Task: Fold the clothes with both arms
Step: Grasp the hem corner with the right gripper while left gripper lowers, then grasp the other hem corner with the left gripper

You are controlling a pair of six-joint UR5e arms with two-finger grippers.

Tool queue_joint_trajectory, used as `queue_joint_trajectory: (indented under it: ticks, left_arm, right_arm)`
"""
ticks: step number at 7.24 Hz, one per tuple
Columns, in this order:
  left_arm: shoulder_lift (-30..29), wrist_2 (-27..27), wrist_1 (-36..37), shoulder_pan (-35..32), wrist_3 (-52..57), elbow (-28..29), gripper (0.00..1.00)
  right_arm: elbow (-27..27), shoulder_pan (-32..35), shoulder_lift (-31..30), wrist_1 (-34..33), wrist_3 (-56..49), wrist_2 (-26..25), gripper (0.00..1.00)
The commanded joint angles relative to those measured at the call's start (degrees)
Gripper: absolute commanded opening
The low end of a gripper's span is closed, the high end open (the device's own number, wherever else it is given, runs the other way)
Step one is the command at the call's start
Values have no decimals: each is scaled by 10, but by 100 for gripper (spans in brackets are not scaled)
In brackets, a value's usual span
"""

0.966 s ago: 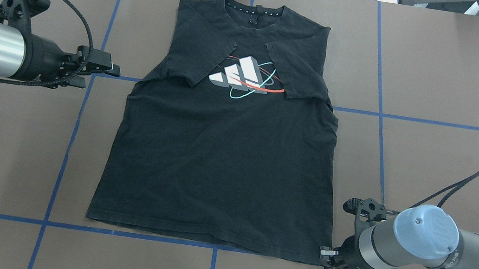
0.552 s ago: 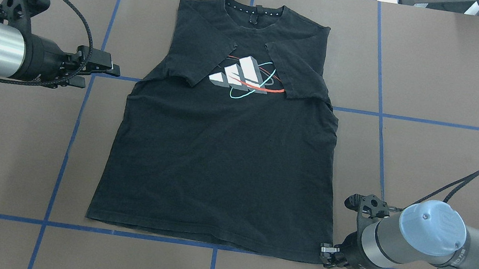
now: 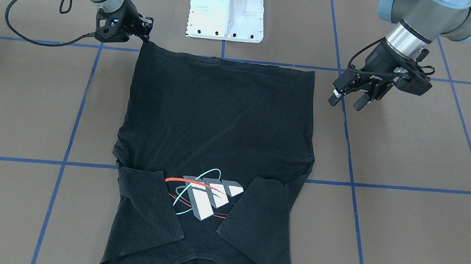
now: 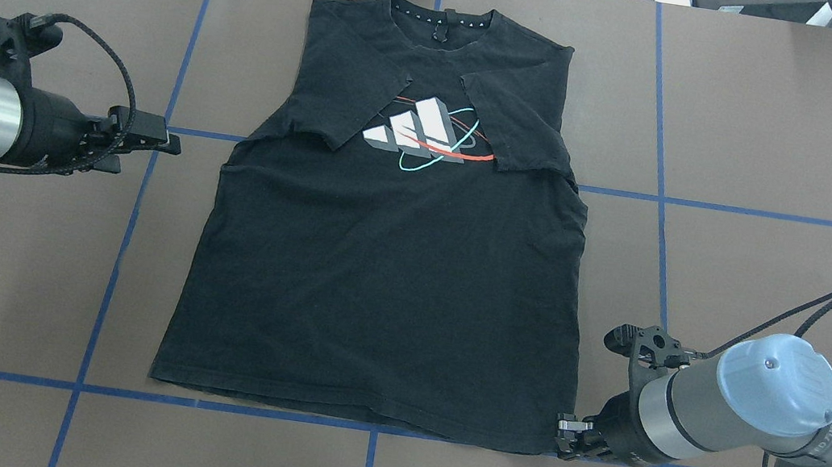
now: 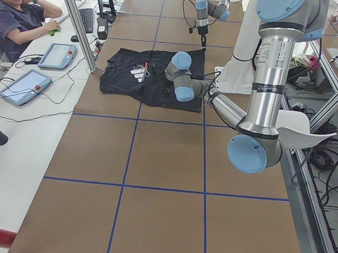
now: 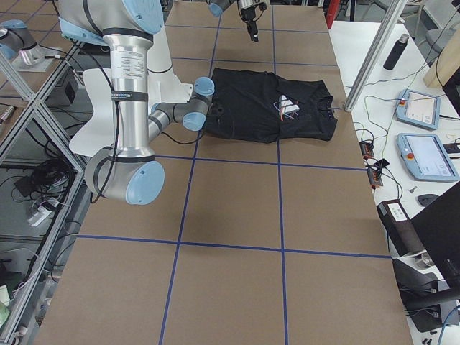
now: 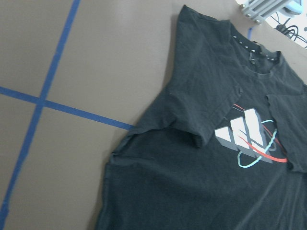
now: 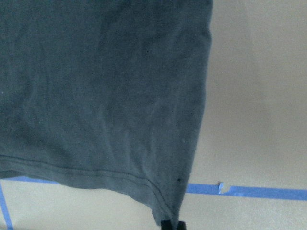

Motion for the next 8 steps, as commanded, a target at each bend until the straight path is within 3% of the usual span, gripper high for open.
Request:
queue_joint_trajectory:
  ticks: [1, 3, 5, 8]
  left_arm:
    - [66, 2, -50, 55, -11, -1, 100]
    - [80, 7, -47, 139, -53, 3, 100]
    - [75, 51, -37, 205, -104, 8, 99]
    - [54, 66, -1, 228, -109, 18, 99]
  right_arm:
    - [15, 3, 3, 1, 4, 4, 0]
    - [24, 11, 3, 2, 4, 32, 0]
    - [32, 21, 3, 2, 4, 46, 0]
    - [40, 24, 4, 2, 4, 48, 0]
